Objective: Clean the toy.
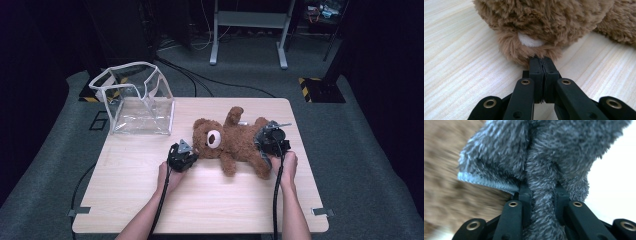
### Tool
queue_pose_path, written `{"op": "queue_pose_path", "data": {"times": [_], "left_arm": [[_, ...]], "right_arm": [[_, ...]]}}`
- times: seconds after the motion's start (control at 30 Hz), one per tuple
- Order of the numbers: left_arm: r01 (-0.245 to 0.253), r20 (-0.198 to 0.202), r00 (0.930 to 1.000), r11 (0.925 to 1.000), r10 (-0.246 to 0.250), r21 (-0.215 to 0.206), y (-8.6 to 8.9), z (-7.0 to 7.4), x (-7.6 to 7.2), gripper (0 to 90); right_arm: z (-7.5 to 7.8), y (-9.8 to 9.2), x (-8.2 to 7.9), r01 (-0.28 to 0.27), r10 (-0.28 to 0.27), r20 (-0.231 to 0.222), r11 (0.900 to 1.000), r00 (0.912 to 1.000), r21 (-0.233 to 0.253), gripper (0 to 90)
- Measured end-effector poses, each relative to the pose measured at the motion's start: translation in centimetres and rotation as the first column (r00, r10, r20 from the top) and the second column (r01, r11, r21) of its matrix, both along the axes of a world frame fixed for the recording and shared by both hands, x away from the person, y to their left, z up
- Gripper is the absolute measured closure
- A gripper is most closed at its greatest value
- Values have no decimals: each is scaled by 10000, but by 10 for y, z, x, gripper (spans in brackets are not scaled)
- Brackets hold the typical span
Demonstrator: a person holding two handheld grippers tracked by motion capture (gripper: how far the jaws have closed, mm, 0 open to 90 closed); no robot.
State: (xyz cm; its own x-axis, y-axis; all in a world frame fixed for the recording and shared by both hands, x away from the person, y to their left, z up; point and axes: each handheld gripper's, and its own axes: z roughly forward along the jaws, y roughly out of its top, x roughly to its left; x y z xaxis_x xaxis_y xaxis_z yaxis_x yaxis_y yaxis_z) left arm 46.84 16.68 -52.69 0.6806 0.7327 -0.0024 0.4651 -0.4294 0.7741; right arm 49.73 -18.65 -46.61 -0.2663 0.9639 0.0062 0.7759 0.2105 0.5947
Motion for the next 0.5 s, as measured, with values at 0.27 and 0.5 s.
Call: {"op": "queue_pose_path", "data": {"times": [0.27,0.5], "left_arm": [[8,0,10000,10000,-8,10,0,0,0,883],[63,-14,10000,10000,-63,23,0,0,0,883]], "right_arm": [[-1,-25,-12,636,-638,110,9979,9979,128,743],[34,-19,-24,-347,201,1420,9943,9897,1009,745]]}}
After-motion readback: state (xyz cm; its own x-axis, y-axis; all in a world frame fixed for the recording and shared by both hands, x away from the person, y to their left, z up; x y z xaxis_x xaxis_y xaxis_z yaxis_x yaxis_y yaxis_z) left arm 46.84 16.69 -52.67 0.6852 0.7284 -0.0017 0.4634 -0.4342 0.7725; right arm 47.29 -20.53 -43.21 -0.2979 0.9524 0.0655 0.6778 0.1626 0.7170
